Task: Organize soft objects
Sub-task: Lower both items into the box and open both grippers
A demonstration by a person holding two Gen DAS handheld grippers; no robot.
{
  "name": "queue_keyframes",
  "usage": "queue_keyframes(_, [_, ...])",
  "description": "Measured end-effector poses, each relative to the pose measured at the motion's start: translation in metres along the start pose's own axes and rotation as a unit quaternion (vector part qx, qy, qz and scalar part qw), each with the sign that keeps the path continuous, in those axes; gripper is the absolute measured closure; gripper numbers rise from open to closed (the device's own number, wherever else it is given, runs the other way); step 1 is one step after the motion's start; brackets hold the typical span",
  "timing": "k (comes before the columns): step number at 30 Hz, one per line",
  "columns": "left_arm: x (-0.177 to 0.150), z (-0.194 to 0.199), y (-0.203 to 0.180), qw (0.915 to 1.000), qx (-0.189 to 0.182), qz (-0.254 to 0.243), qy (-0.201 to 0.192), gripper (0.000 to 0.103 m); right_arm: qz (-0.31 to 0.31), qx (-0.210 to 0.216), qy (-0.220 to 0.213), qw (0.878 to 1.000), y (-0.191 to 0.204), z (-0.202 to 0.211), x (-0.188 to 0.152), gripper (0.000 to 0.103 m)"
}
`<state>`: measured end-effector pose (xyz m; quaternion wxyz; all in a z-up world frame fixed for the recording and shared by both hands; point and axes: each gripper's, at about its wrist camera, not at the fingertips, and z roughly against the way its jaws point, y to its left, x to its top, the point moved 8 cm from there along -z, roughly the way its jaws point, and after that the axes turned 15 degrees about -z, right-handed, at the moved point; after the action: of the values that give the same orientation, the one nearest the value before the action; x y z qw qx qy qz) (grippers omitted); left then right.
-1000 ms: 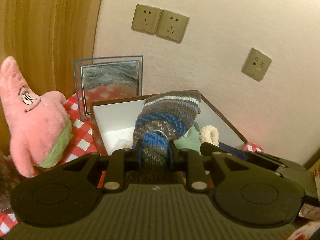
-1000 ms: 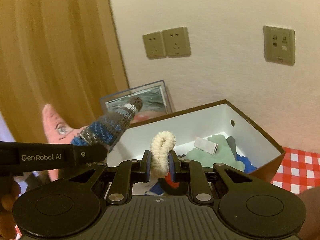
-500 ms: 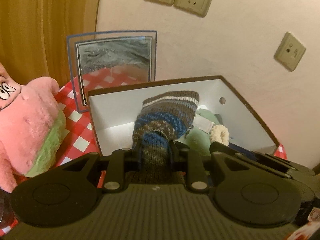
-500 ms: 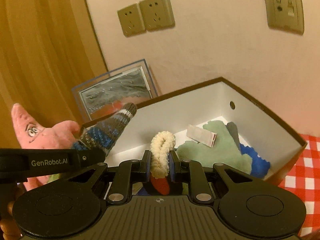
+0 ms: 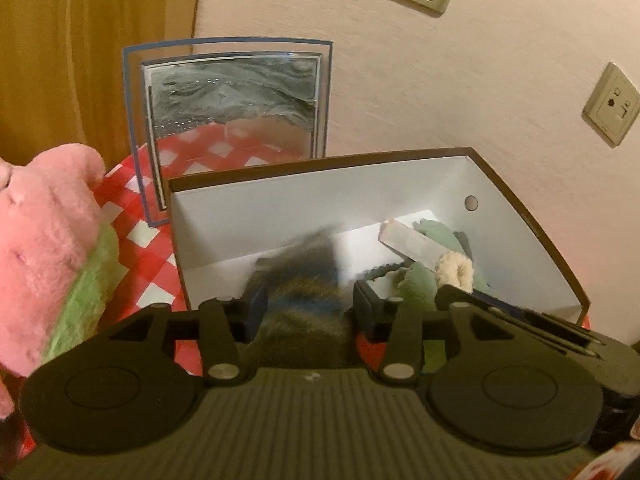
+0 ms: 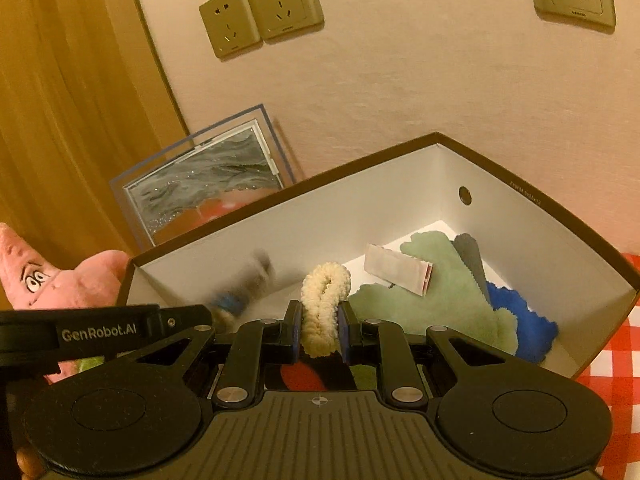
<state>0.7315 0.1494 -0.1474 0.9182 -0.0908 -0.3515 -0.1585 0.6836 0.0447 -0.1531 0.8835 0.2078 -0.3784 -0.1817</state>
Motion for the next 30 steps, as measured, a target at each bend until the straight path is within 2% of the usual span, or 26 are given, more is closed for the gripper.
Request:
queue_keyframes(8, [0.002, -0.005, 0.001, 0.9998, -0.003, -0.021, -0.002, 0.06, 0.004, -0.001, -0.006, 1.0, 0.001, -0.003, 0.0, 0.083])
queue_keyframes(10, [0.002, -0.005, 0.001, 0.9998, -0.004, -0.02, 0.0, 0.06, 0.008, -0.015, -0.019, 1.0, 0.0, -0.002, 0.002, 0.061])
queue_keyframes(11, [0.001, -0.006, 0.001, 0.9998, -0.003, -0.021, 0.0, 0.059, 0.008, -0.019, -0.027, 0.999, 0.0, 0.0, 0.003, 0.044])
queue_keyframes(12, [0.001, -0.005, 0.001, 0.9997, -0.002, -0.022, 0.001, 0.058, 0.006, -0.02, -0.036, 0.999, -0.001, 0.002, 0.004, 0.037])
queue_keyframes(19, [-0.002, 0.003, 0.0, 0.9994, 0.003, -0.033, -0.003, 0.05, 0.013, -0.037, -0.034, 0.999, -0.006, 0.017, -0.008, 0.036])
queue_keyframes(30, [-0.016, 0.04, -0.008, 0.998, 0.009, -0.06, -0.018, 0.049, 0.02, -0.043, -0.025, 0.999, -0.003, 0.045, -0.029, 0.032])
